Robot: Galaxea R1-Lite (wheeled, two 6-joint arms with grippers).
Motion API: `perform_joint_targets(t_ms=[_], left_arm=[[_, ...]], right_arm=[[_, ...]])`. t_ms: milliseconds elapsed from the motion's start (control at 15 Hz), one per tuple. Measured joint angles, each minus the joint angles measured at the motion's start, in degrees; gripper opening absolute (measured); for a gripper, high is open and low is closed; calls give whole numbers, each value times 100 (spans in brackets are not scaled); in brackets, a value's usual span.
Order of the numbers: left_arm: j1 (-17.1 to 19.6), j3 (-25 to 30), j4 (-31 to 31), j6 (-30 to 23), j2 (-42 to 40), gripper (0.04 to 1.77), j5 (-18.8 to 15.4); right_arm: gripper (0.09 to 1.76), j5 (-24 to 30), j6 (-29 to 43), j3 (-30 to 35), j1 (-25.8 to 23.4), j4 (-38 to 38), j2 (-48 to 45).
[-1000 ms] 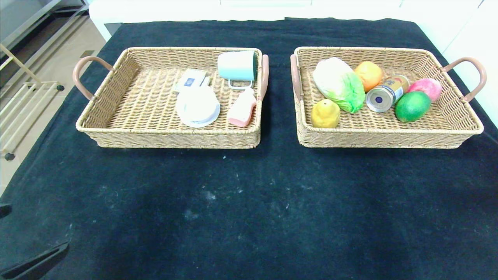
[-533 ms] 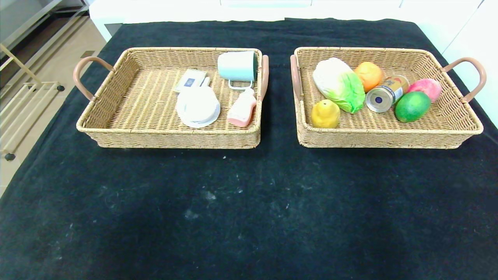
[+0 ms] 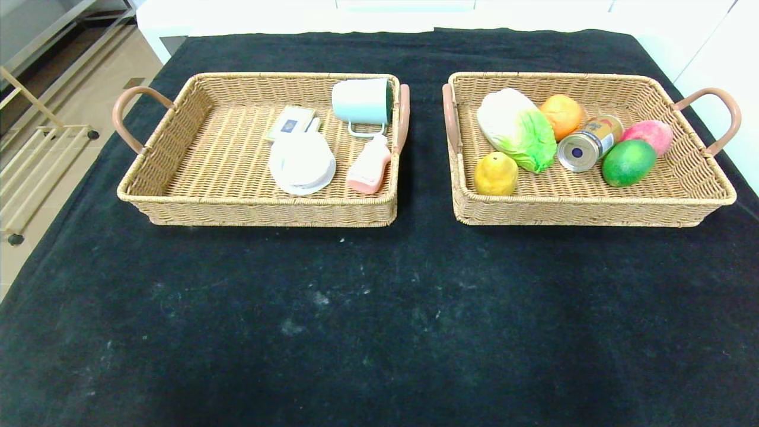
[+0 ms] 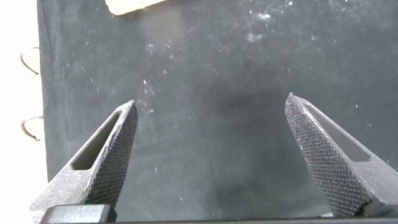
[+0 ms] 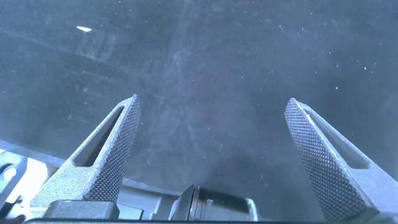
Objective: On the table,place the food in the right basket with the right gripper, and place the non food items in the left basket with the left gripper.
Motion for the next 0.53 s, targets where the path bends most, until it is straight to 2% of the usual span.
perform_joint_targets(t_ms=[67, 133, 200, 267, 400, 533], left_arm=[[27, 204, -22, 30, -235, 172, 15], [46, 474, -68, -5, -469, 172, 216], [55, 675, -160, -208, -627, 172, 667], [60, 877, -380, -374, -720, 172, 864], [65, 1538, -1345, -449, -841, 172, 920], [65, 2411, -2544, -368, -894, 172, 919]], right_arm=[[170, -2, 0, 145, -9, -144, -173], [170, -5, -6, 378, -9, -477, -347], [170, -9, -20, 716, -6, -1062, -505], [170, -11, -22, 1093, -5, -1748, -625], [170, -80, -20, 2009, -2, -3128, -752], [170, -400, 5, 2890, 2, -3978, -811]])
